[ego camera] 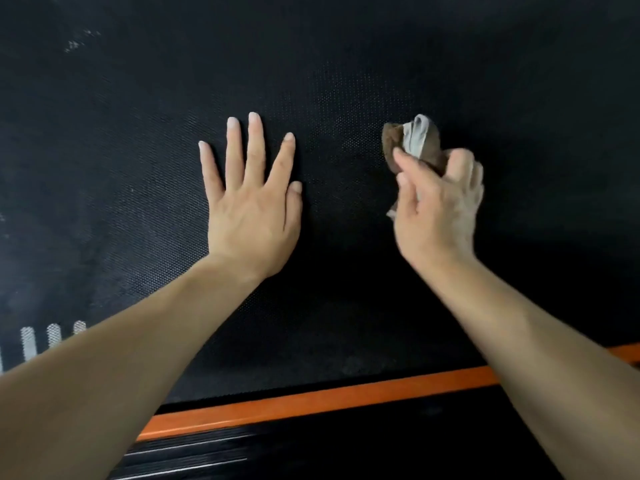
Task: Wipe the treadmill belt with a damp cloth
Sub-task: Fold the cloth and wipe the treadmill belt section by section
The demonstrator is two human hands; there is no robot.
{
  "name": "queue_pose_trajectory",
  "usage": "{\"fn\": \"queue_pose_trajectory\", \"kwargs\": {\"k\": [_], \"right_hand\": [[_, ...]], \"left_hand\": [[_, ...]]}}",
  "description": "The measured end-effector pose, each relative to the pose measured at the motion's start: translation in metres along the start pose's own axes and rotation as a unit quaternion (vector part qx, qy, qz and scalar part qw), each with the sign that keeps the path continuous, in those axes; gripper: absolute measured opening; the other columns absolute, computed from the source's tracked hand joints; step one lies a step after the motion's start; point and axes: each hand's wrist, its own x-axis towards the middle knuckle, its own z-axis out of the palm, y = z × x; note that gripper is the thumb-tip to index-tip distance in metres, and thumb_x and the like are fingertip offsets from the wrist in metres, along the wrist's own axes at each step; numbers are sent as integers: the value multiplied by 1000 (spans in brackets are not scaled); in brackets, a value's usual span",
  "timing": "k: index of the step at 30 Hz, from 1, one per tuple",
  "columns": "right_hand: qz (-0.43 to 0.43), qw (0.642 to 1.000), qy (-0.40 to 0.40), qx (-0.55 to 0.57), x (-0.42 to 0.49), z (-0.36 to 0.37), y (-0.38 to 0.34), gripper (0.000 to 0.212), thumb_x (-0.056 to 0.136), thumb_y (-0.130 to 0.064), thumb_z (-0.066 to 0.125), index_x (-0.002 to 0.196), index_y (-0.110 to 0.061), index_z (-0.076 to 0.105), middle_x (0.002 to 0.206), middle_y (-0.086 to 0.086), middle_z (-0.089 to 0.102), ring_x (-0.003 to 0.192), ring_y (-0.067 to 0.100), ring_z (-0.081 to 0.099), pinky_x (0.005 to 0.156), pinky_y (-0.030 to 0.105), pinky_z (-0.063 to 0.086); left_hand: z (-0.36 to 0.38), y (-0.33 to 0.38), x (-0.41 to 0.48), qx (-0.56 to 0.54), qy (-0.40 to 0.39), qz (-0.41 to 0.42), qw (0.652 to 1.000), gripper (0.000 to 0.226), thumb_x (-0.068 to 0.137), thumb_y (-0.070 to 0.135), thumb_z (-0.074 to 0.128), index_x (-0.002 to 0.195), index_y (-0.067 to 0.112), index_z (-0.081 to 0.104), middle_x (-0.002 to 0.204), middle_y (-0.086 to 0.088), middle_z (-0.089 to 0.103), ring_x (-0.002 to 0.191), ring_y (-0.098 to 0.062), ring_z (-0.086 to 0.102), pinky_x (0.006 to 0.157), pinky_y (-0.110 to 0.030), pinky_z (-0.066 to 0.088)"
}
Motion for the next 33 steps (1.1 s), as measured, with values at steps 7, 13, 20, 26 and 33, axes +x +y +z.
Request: {"fn": "queue_pose_trajectory", "kwargs": {"k": [7,13,20,26,33], "right_hand": [[-270,959,-87,2,-47,-6,2,38,85,-26,62,120,-37,68,103,13,55,89,35,49,73,43,37],[-21,1000,-12,-7,-46,-6,-1,37,89,-29,57,125,-38,64,111,11,51,97,36,47,81,44,38],[-223,969,-107,12,-87,-13,1,41,83,-31,65,122,-42,64,107,7,53,91,33,47,72,41,36],[-57,997,-48,-2,-96,-20,17,36,89,-28,58,123,-36,65,109,11,50,94,37,47,76,47,40],[-371,910,-185,26,-108,-15,-8,40,89,-24,62,123,-44,62,107,5,52,92,28,42,75,39,30]], "left_hand": [[6,8,-39,21,-17,11,1000,61,105,39,25,163,21,20,172,-13,4,159,-35,-2,125,-61,-3],[10,14,-47,15,-9,-10,1000,60,105,38,23,163,22,20,172,-12,6,159,-34,-1,126,-58,-4],[6,-1,-74,36,-25,5,999,59,106,41,23,163,25,20,173,-8,6,159,-34,-1,123,-67,-4],[6,-10,-97,42,-27,-34,998,59,106,47,23,162,30,20,173,-6,7,158,-38,-2,116,-74,-7],[-7,-33,-111,-48,-27,-4,998,58,108,42,18,162,21,27,172,-1,12,160,-22,-1,126,-51,-10]]}}
